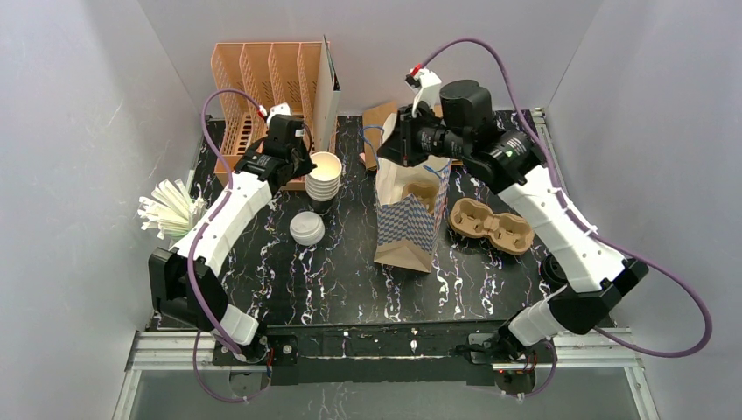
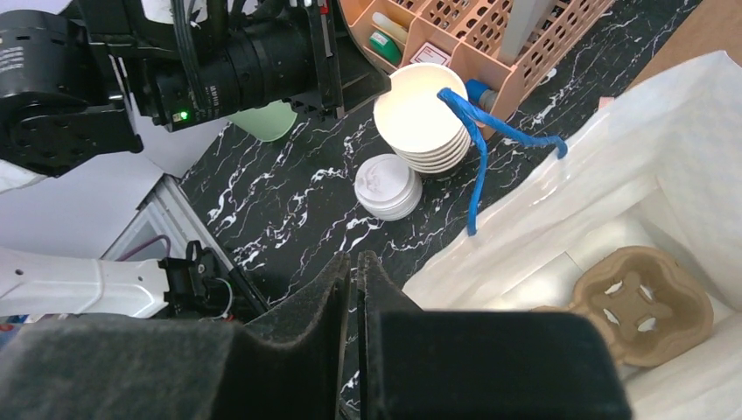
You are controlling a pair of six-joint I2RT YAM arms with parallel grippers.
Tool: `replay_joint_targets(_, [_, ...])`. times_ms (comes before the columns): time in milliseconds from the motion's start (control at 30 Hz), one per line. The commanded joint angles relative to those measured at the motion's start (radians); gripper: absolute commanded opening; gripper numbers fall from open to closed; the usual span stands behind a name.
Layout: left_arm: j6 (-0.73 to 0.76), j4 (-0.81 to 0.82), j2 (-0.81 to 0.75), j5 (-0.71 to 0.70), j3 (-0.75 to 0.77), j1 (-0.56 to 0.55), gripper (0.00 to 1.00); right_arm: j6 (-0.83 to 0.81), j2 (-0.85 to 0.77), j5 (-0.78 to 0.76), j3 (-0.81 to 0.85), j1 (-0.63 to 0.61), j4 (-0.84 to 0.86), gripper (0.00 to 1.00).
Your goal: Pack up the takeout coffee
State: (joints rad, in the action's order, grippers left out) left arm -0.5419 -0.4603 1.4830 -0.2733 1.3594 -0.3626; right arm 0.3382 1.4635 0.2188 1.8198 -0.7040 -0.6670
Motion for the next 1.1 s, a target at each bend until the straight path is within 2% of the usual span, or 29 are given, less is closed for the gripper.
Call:
replay_joint_targets(0, [0.018, -0.031, -0.021, -0.035, 0.063, 0.005, 0.0, -0.042, 0.033, -0.052, 0.064, -0.033, 0.066, 0.17])
replay_joint_targets(333, [0.001, -0.051, -0.008, -0.017, 0.093, 0.012, 0.0, -0.075, 0.2, -0.117, 0.196, -0.101, 0.015, 0.19])
replay_joint_targets(600, [-0.074, -0.051, -0.013, 0.066, 0.108, 0.038, 0.0, -0.117, 0.268, -0.171, 0.201, -0.16, 0.034, 0.2])
replay_joint_targets(933, [-0.191, 0.023, -0.051, 0.216, -0.022, 0.102, 0.0, -0.335, 0.367, -0.29, 0.166, -0.269, 0.138, 0.25])
replay_joint_targets(1067, [-0.196, 0.026, -0.06, 0.251, -0.04, 0.15, 0.0, -0.367, 0.414, -0.287, 0.19, -0.272, 0.167, 0.32])
